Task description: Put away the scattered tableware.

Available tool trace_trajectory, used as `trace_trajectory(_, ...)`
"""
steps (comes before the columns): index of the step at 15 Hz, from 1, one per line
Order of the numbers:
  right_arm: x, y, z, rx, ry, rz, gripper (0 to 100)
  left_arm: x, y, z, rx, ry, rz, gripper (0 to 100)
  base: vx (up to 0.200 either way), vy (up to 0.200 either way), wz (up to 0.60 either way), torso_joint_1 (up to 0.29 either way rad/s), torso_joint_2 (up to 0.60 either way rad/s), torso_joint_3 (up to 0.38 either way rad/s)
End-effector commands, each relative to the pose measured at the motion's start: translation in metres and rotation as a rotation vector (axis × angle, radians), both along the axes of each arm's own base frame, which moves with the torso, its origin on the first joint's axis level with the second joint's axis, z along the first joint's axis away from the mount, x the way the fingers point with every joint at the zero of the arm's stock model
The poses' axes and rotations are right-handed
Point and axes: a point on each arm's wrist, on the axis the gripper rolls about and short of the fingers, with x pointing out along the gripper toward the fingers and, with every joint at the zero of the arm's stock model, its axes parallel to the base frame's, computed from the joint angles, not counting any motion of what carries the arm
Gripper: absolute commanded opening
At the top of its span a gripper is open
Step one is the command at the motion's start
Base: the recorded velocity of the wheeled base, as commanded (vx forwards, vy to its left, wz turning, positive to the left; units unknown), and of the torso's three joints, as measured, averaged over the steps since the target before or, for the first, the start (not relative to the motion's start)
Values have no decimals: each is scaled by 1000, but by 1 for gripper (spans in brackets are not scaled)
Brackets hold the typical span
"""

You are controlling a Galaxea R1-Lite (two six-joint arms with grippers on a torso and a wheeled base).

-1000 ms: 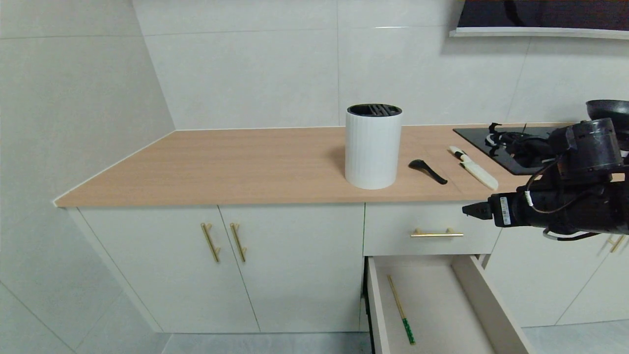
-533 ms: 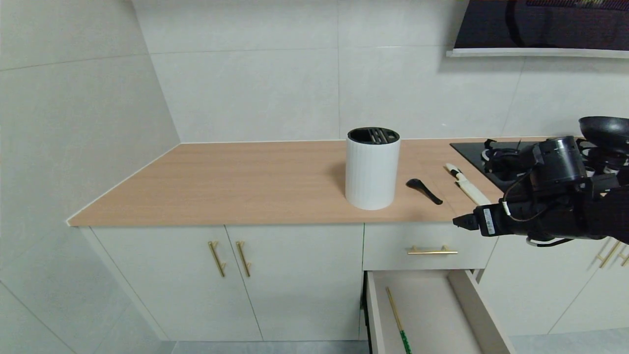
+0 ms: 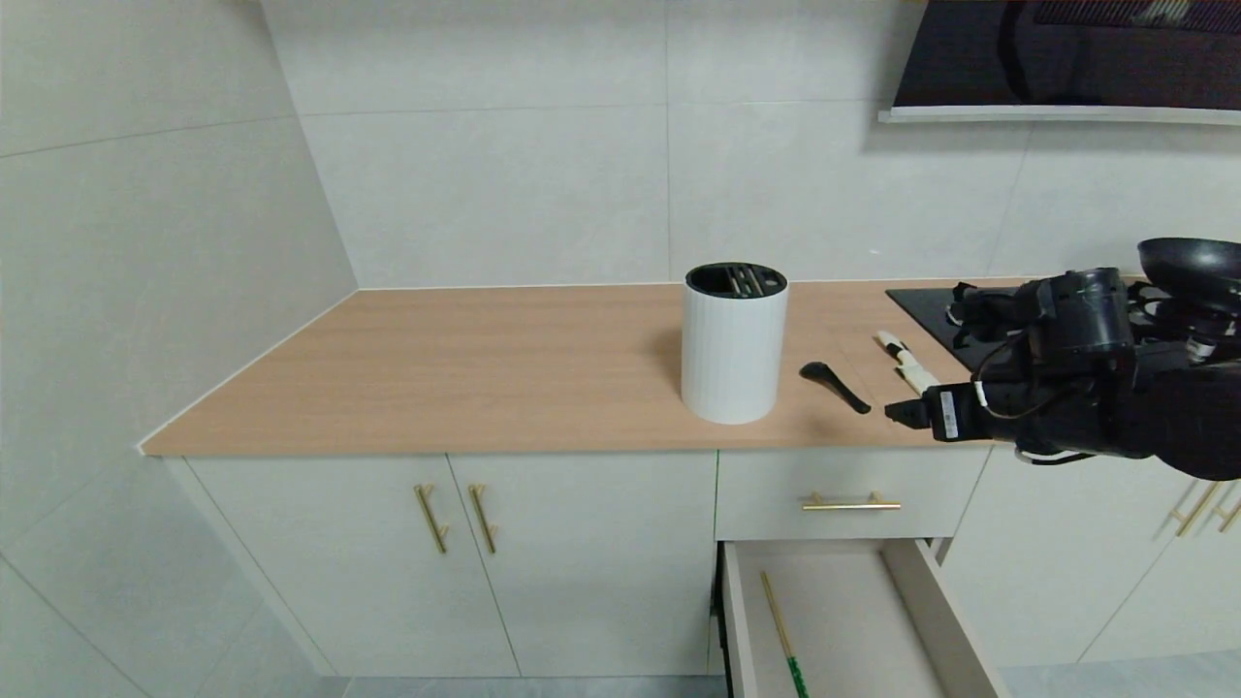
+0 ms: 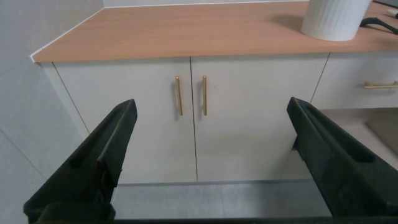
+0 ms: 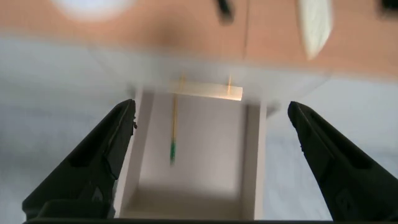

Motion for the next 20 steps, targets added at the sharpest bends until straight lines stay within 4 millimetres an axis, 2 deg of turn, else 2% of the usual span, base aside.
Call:
trace_trajectory(1,41,-9,2,-2,-64,-13,100,0,0,0,-2,0,0,100,0,0,0,0,0,0)
trace_trajectory(3,72,-10,-3,-13,-90,68,100,0,0,0,0,0,0,100,0,0,0,0,0,0)
trace_trajectory(4,80,-9,-6,-5,-91,82,100,0,0,0,-2,0,0,100,0,0,0,0,0,0)
trace_trajectory(6,113,-2,-41,10,-56,118,100,0,0,0,0,0,0,100,0,0,0,0,0,0)
trace_trajectory(7,119,-4,-49,20,-42,118,100,0,0,0,0,0,0,100,0,0,0,0,0,0)
trace_trajectory(8,124,-16,-56,51,-30,144,100,0,0,0,0,0,0,100,0,0,0,0,0,0)
trace_trajectory(9,125,-20,-57,86,-34,190,100,0,0,0,0,0,0,100,0,0,0,0,0,0)
trace_trajectory(10,126,-20,-57,92,-35,203,100,0,0,0,0,0,0,100,0,0,0,0,0,0)
trace_trajectory(12,130,-13,-79,87,-1,225,100,0,0,0,-2,0,0,100,0,0,0,0,0,0)
trace_trajectory(15,139,-15,-90,85,-47,217,100,0,0,0,0,0,0,100,0,0,0,0,0,0)
trace_trajectory(16,148,-21,-95,82,-77,193,100,0,0,0,0,0,0,100,0,0,0,0,0,0)
trace_trajectory(20,156,-22,-106,63,-80,157,100,0,0,0,0,0,0,100,0,0,0,0,0,0)
